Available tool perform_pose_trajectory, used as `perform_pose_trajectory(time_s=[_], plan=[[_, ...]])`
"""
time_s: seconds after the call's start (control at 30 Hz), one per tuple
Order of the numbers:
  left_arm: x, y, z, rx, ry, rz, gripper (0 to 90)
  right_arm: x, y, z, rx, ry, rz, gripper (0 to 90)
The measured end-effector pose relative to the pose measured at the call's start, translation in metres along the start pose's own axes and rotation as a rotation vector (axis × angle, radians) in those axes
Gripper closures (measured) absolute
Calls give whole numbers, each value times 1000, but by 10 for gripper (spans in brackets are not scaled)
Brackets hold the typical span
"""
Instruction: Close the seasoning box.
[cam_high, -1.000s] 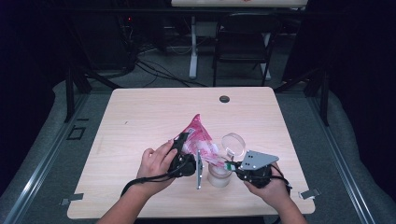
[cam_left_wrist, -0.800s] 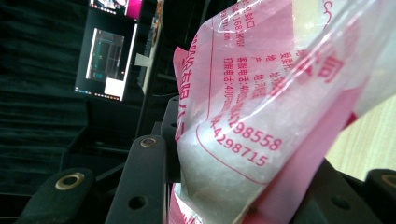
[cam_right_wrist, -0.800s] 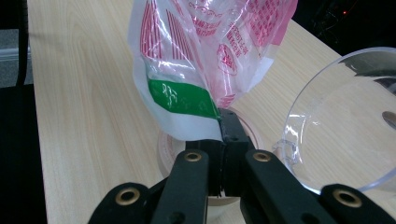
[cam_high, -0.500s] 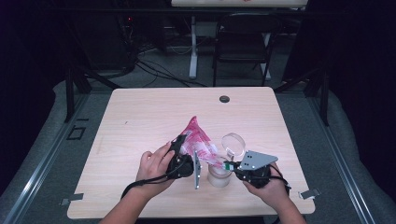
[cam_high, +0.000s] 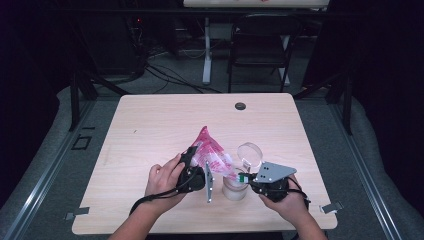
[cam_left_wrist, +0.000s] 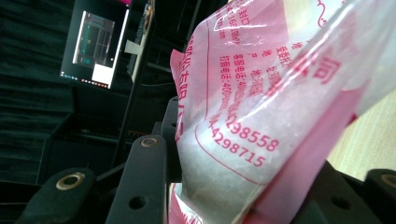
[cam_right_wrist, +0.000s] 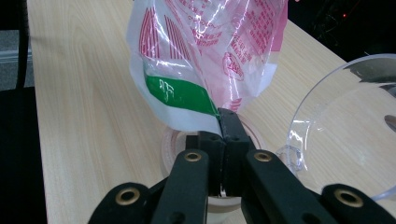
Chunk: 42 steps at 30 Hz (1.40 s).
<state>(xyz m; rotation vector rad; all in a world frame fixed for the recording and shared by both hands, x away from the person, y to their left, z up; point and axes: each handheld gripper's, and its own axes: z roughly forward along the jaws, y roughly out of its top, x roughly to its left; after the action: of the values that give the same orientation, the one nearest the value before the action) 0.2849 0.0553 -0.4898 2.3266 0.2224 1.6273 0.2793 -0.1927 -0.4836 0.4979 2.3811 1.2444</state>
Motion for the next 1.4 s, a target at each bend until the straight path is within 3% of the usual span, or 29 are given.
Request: perform_pose_trajectory(time_s=[0.7,1.4], plan=[[-11,-9,2,27,-34,-46,672,2,0,3,2,1,-4,893],[-18,-15,5,50,-92,-130,675,4,2,3,-5,-1,-6,893]])
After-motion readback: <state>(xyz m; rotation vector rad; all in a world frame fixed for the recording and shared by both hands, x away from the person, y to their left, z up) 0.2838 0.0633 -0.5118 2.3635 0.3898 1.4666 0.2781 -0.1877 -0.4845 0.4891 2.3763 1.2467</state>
